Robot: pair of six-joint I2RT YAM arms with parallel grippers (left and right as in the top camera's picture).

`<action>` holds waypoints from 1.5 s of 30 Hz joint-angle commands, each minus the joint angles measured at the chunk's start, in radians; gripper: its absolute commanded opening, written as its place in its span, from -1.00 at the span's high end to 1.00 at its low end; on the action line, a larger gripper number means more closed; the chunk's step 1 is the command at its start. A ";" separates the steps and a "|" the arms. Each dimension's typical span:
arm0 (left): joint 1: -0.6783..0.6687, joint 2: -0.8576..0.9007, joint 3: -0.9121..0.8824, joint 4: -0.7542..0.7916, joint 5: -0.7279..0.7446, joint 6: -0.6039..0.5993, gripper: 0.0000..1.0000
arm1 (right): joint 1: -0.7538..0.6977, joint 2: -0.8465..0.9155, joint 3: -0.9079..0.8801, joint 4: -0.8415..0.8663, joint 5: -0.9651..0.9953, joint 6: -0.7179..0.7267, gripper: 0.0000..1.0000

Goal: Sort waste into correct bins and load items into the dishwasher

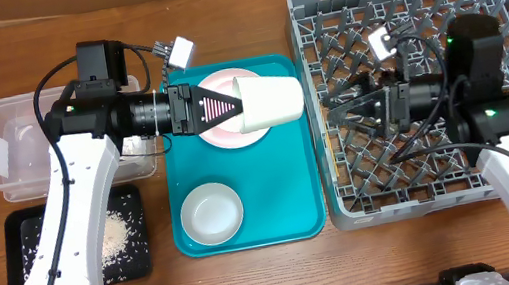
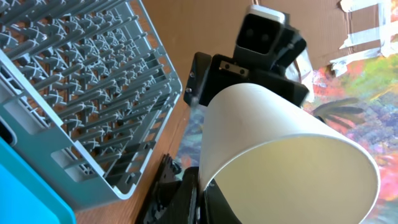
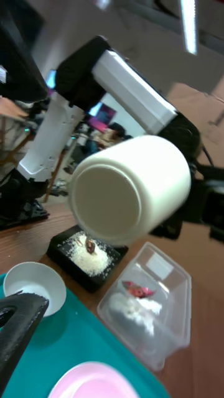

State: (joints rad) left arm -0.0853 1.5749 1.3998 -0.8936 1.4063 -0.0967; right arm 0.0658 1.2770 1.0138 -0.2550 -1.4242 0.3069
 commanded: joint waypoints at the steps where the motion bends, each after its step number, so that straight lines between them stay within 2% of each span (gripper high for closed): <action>1: -0.024 0.002 0.010 -0.003 0.041 0.031 0.92 | 0.045 -0.007 0.022 0.045 0.023 -0.026 -1.00; 5: -0.087 0.002 0.010 -0.017 0.055 0.076 0.92 | 0.076 -0.007 0.022 0.045 0.122 -0.023 -1.00; 9: -0.126 0.002 0.010 -0.004 0.050 0.076 0.92 | 0.098 -0.007 0.022 0.048 0.130 -0.023 -0.97; 12: -0.133 0.002 0.010 0.002 0.045 0.076 0.92 | 0.121 -0.007 0.022 0.068 0.130 -0.023 -0.82; 16: -0.133 0.002 0.010 0.000 0.010 0.075 0.92 | 0.136 -0.007 0.022 0.090 0.130 -0.023 -0.45; 19: -0.133 0.002 0.010 0.000 -0.001 0.075 0.92 | 0.136 -0.007 0.022 0.089 0.138 -0.023 -0.43; 25: -0.131 0.002 0.010 0.002 -0.055 0.075 0.91 | 0.136 -0.007 0.022 0.089 0.152 -0.023 -0.27; 30: -0.129 0.002 0.010 0.005 -0.161 0.072 0.70 | 0.136 -0.007 0.022 0.085 0.206 -0.023 -0.13; 34: -0.090 0.002 0.010 0.043 -0.191 0.047 0.53 | 0.136 -0.007 0.022 0.074 0.268 -0.022 -0.11; 38: 0.004 0.002 0.010 0.132 -0.192 -0.028 0.22 | 0.136 -0.007 0.022 0.042 0.362 -0.023 -0.11; 42: 0.093 0.002 0.010 0.161 -0.222 -0.068 0.10 | 0.136 -0.007 0.022 -0.020 0.559 -0.023 -0.10; 45: 0.135 0.002 0.010 0.129 -0.258 -0.068 0.07 | 0.136 -0.007 0.022 -0.083 0.813 0.001 -0.10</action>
State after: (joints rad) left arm 0.0166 1.5768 1.3998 -0.7410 1.1950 -0.1352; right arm 0.1986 1.2743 1.0157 -0.3088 -0.9192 0.2882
